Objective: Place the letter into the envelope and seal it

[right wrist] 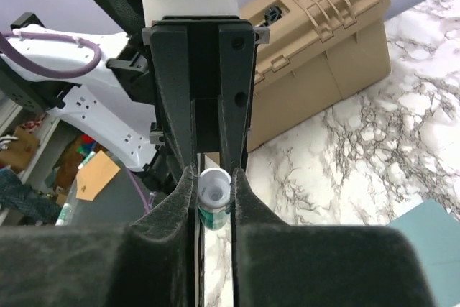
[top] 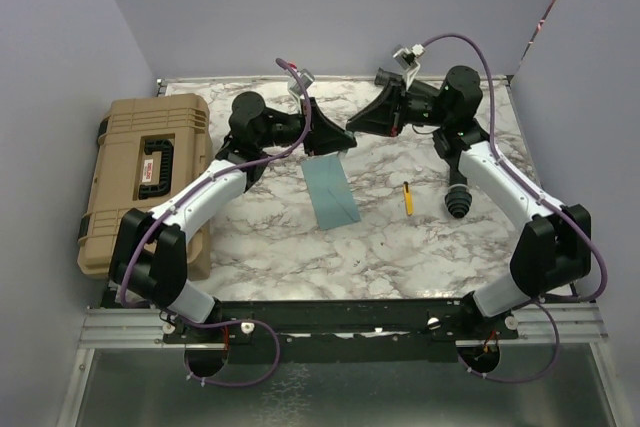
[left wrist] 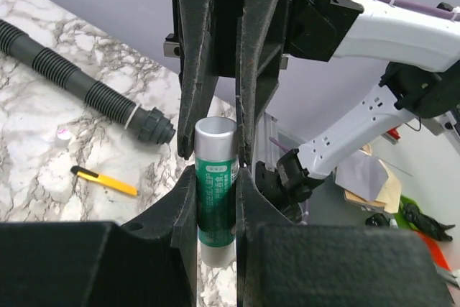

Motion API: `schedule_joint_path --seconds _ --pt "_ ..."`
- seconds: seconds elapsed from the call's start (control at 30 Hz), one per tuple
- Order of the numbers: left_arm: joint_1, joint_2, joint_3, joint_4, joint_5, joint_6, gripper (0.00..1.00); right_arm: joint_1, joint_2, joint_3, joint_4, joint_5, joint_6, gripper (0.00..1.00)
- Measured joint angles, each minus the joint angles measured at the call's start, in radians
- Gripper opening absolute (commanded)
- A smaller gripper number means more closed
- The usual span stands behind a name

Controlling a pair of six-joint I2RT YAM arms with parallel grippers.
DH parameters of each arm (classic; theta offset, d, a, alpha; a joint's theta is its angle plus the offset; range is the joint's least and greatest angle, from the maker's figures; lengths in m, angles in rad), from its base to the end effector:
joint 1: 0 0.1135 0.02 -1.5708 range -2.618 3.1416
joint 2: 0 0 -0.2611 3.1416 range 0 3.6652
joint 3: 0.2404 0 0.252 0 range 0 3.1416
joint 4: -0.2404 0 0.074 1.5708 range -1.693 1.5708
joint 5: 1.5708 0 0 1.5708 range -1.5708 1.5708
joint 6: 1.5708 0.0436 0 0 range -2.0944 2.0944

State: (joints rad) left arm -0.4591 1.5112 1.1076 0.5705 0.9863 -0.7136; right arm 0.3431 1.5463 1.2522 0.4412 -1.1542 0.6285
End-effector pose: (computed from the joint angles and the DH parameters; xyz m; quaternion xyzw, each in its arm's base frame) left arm 0.2975 -0.1876 0.3495 0.2864 0.6100 -0.6268 0.3911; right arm 0.3217 0.1573 0.3744 -0.3310 0.6006 0.6114 0.3947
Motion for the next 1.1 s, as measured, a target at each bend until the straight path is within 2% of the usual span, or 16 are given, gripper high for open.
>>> schedule_joint_path --seconds 0.07,0.13,0.23,0.37,0.57,0.73,0.93,1.03,1.1 --pt "0.000 0.000 0.005 0.013 0.008 -0.010 0.00 0.001 -0.009 0.023 -0.061 0.023 -0.017 0.55" --pt "-0.001 0.000 0.006 0.016 -0.013 -0.020 0.00 0.014 -0.010 0.075 -0.167 0.132 -0.035 0.64" --pt "-0.006 0.000 0.005 0.018 -0.090 -0.024 0.00 0.039 -0.016 0.117 -0.286 0.383 -0.024 0.69" --pt "-0.010 0.024 0.003 0.031 -0.182 -0.027 0.00 0.079 -0.021 0.117 -0.392 0.660 -0.007 0.69" --pt "-0.010 0.093 0.003 0.011 -0.274 -0.026 0.00 0.110 -0.007 0.123 -0.483 0.819 0.006 0.68" --pt "-0.010 0.095 0.003 0.003 -0.317 -0.026 0.00 0.116 -0.007 0.123 -0.502 0.840 0.011 0.52" --pt "-0.010 0.095 0.003 -0.017 -0.329 -0.025 0.00 0.116 0.006 0.145 -0.542 0.830 0.027 0.25" --pt "-0.010 0.095 0.003 -0.032 -0.330 -0.022 0.00 0.121 0.006 0.145 -0.544 0.822 0.027 0.05" --pt "-0.010 0.095 0.003 -0.035 -0.329 -0.023 0.00 0.120 0.006 0.145 -0.544 0.803 0.021 0.00"
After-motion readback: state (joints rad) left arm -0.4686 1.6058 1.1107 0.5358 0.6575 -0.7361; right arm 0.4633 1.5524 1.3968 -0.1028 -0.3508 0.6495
